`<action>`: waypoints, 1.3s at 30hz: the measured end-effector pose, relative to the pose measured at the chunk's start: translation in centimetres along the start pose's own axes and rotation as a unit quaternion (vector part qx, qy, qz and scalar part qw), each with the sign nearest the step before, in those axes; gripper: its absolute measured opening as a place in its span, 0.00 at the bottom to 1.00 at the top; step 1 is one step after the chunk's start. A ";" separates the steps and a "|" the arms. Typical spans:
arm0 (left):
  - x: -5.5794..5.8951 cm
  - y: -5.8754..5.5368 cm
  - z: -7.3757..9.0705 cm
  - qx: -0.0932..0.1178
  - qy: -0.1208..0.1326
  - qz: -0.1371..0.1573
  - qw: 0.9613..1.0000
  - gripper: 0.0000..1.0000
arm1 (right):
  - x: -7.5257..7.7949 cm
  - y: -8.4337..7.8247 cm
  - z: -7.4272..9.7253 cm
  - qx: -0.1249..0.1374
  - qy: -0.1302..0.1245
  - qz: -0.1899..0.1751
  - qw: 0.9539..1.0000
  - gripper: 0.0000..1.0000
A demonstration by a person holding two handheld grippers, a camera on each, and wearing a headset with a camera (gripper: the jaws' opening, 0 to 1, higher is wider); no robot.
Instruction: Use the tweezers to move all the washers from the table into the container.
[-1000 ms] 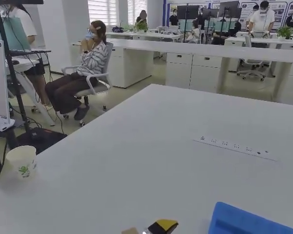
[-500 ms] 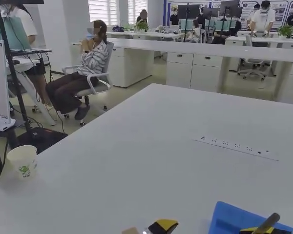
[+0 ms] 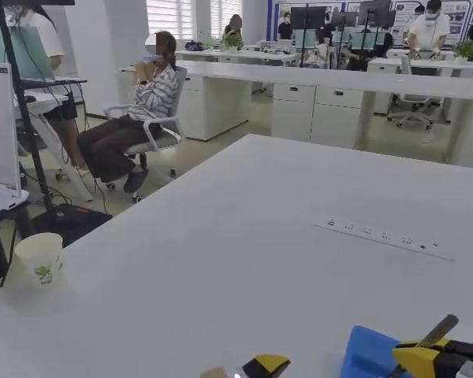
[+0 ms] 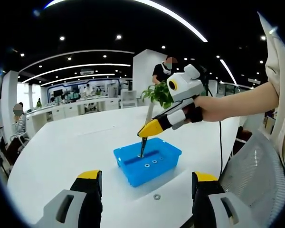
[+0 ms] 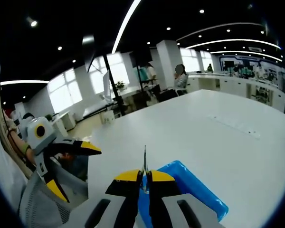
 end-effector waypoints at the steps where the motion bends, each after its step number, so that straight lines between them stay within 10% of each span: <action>1: 0.0 0.0 0.0 0.000 0.000 0.000 1.000 0.78 | 0.2 0.0 -0.1 -0.004 0.000 0.000 1.000 0.03; 39: -0.1 0.0 0.1 -0.005 0.001 0.001 1.000 0.77 | 4.1 -2.6 -3.1 -0.100 -0.025 -0.006 0.995 0.03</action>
Point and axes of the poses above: the centre of the closed fingertips' face, and the gripper's own axes: z roughly backward along the fingers, x roughly to its right, y roughly out of its top, the point moved 10 cm from there along z, roughly backward along the fingers
